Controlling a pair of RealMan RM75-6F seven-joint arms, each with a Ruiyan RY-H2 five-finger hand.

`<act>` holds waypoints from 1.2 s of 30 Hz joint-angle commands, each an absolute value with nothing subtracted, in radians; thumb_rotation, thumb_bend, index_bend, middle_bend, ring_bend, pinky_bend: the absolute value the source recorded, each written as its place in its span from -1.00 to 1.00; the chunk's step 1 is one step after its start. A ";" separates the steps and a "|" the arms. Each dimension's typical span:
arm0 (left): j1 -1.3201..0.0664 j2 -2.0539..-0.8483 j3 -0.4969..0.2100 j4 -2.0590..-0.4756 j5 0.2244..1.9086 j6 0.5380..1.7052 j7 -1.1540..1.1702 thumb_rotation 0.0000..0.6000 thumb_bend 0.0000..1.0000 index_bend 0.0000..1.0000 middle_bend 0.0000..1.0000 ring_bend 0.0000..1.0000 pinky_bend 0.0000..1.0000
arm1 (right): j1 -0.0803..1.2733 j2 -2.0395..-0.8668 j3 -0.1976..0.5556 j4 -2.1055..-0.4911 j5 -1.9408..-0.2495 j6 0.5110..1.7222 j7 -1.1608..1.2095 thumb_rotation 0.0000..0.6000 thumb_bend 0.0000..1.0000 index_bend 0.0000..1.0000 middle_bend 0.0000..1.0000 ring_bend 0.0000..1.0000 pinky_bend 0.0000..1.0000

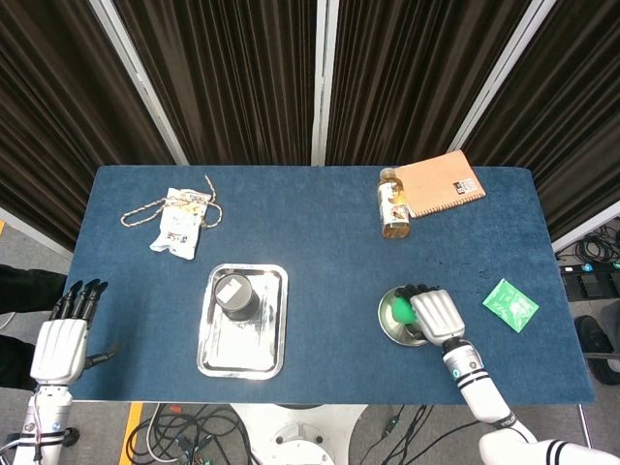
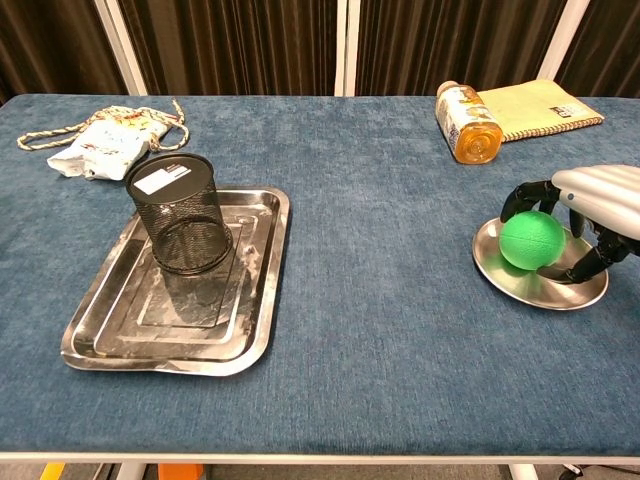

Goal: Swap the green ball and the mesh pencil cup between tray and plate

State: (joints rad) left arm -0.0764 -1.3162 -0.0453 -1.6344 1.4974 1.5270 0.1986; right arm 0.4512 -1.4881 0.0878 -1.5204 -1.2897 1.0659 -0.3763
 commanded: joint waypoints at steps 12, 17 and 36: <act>-0.070 -1.314 -0.045 -1.639 1.496 1.534 0.198 1.00 -0.80 -0.78 -0.83 -0.95 -0.65 | 0.564 -1.419 0.148 -1.680 -1.371 1.020 -0.392 1.00 -0.45 -0.05 -0.13 -0.28 -0.01; -0.067 -1.310 -0.044 -1.636 1.493 1.534 0.190 1.00 -0.80 -0.78 -0.83 -0.95 -0.65 | 0.626 -1.470 0.154 -1.690 -1.341 0.956 -0.447 1.00 -0.45 -0.05 -0.13 -0.28 -0.01; -0.057 -1.313 -0.030 -1.616 1.482 1.519 0.160 1.00 -0.79 -0.78 -0.83 -0.95 -0.65 | 0.679 -1.591 0.093 -1.641 -1.267 0.907 -0.515 1.00 -0.45 -0.04 -0.13 -0.28 -0.02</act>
State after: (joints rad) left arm -0.0579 -1.3127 -0.0303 -1.6163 1.4826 1.5197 0.1606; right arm 0.6749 -1.5840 0.0947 -1.6484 -1.2719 0.9115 -0.5168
